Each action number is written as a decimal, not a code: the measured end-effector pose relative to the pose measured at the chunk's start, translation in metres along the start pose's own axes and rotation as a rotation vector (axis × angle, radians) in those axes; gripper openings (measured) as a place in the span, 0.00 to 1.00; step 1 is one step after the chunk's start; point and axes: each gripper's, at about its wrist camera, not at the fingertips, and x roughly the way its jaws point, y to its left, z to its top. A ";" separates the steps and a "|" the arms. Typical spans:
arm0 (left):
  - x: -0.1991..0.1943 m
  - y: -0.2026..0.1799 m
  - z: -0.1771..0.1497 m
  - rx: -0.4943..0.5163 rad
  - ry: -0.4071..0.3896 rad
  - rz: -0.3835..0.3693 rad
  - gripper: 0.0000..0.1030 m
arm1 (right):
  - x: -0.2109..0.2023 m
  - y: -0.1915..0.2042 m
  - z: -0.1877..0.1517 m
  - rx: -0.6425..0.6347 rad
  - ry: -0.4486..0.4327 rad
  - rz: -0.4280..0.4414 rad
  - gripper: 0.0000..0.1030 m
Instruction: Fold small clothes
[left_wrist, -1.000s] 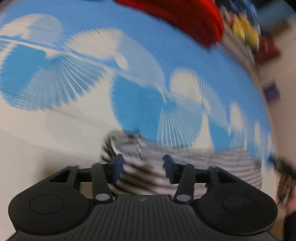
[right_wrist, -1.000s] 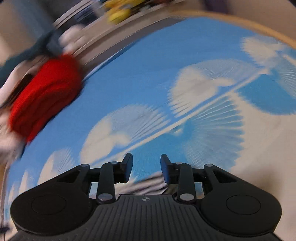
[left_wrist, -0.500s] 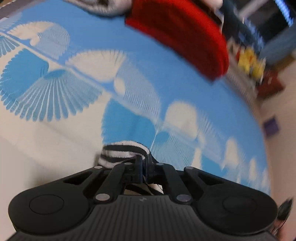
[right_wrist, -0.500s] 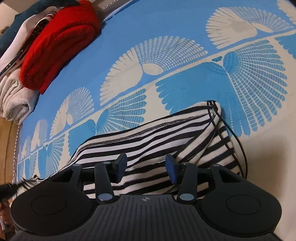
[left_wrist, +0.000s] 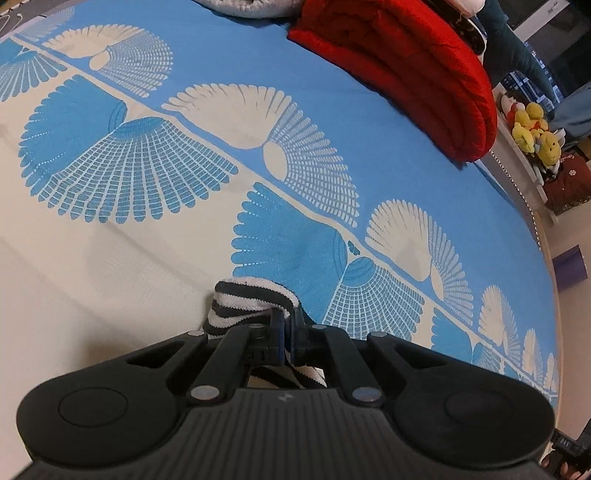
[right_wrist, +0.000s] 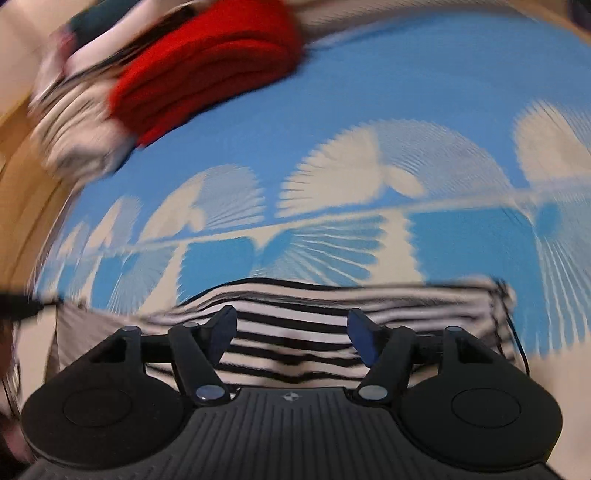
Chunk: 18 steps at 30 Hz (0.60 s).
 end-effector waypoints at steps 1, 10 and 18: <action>0.001 0.000 0.000 0.003 0.003 0.002 0.02 | 0.002 0.008 -0.001 -0.053 0.006 0.006 0.67; -0.003 0.000 0.001 0.020 0.009 -0.007 0.03 | 0.021 0.050 -0.022 -0.411 0.088 -0.079 0.59; -0.005 -0.001 0.001 0.027 0.007 -0.005 0.03 | 0.006 0.055 -0.014 -0.469 0.049 -0.033 0.00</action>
